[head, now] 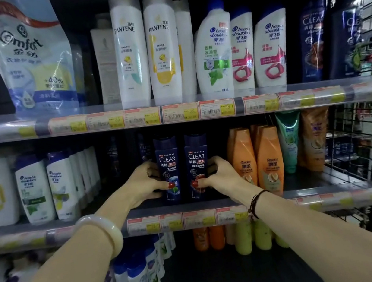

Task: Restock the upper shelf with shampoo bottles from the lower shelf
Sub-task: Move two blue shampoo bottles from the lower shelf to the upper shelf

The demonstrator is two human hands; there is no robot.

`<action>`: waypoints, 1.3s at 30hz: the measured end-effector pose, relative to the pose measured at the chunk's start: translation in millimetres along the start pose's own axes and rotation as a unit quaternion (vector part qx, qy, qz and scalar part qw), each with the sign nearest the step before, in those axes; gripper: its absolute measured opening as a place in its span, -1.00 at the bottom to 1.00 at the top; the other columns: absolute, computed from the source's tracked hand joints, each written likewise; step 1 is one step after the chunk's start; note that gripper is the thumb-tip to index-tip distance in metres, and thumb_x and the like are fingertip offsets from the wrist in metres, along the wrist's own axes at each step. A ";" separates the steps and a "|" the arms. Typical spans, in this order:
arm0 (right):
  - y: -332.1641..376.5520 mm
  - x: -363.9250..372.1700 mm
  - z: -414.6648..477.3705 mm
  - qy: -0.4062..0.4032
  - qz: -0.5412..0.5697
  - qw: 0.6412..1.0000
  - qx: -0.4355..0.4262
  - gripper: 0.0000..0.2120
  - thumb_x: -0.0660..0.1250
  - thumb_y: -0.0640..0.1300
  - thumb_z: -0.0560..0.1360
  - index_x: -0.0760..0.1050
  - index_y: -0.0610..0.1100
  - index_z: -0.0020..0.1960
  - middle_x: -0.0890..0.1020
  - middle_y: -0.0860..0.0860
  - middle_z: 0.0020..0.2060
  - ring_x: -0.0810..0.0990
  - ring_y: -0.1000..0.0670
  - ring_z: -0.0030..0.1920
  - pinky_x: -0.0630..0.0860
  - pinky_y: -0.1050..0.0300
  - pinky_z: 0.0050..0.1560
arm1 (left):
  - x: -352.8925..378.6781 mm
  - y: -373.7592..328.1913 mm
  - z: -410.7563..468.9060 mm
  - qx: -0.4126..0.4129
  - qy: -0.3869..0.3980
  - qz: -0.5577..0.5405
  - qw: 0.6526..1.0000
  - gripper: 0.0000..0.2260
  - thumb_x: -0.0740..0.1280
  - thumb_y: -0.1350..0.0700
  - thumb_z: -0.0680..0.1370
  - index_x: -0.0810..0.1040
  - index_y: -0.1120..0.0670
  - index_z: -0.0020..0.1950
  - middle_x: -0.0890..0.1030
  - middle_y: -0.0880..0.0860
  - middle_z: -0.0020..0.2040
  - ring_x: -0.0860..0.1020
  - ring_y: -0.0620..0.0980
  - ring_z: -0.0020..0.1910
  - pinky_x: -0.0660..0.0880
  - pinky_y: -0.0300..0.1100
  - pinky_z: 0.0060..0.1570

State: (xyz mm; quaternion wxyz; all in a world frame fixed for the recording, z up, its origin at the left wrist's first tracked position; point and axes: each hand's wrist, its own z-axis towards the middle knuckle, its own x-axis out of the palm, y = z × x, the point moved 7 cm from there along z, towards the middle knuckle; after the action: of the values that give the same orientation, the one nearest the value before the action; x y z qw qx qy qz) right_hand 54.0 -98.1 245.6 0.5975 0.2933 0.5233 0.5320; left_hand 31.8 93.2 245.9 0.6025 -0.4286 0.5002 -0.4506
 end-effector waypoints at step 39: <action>-19.5 -5.5 -7.6 0.081 -0.152 0.984 0.035 -0.45 0.43 -0.29 0.42 0.37 -0.28 0.37 0.53 -0.20 0.26 0.52 -0.12 0.25 0.47 0.08 0.25 | 8.4 15.3 -16.3 -0.023 0.009 0.144 0.989 -0.47 0.44 0.39 0.39 0.41 0.26 0.34 0.59 0.19 -0.05 0.51 -0.08 -0.19 0.48 -0.25 -0.23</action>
State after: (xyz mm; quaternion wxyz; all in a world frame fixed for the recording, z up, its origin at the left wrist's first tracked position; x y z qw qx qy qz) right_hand 53.9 -110.0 227.5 0.6163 0.1868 0.6268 0.4386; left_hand 18.2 87.4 227.1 0.6467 -0.3617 0.5724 -0.3512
